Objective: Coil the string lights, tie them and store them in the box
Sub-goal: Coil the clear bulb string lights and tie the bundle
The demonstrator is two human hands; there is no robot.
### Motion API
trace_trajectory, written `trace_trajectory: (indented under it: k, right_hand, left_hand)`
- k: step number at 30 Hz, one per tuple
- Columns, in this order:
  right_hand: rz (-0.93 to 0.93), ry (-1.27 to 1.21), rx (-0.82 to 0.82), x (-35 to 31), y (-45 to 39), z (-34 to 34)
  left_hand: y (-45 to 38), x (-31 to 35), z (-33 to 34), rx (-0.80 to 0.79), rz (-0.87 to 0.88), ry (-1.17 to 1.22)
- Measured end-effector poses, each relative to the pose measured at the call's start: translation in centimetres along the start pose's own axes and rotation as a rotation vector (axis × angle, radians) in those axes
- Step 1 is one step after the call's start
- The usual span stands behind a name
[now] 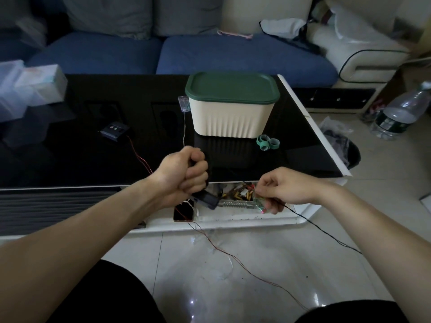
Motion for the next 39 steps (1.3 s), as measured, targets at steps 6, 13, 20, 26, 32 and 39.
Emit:
trace_trajectory:
  k: [6, 13, 20, 26, 32, 39]
  right_hand:
    - [0.062, -0.044, 0.037, 0.5, 0.3, -0.5]
    - [0.063, 0.291, -0.05, -1.5, -0.7, 2.2]
    - [-0.093, 0.473, -0.236, -6.8, -0.5, 7.3]
    - [-0.385, 0.503, -0.19, -10.1, 0.7, 9.4]
    - [-0.486, 0.366, 0.031, -10.3, 1.2, 6.5]
    - [-0.374, 0.309, 0.294, -6.4, 0.0, 2.6]
  left_hand:
    - [0.5, 1.7, -1.6, 0.163, 0.178, 0.053]
    - [0.7, 1.2, -2.0, 0.22, 0.18, 0.045]
    - [0.2, 0.3, -1.1, 0.231, 0.05, 0.0]
    - [-0.3, -1.7, -0.9, 0.162, -0.118, -0.464]
    - [-0.6, -3.6, -0.7, -0.114, -0.266, -0.794]
    - [-0.4, -3.5, -0.6, -0.316, -0.344, -0.85]
Point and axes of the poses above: each hand's wrist, its own y-axis away from the middle knuckle, its own z-axis out of the palm, x = y × z, the point moved 3 cm from there along -y, towards the middle knuckle, and after that the axes turned 12 degrees about -z, right-handed, at the moved point
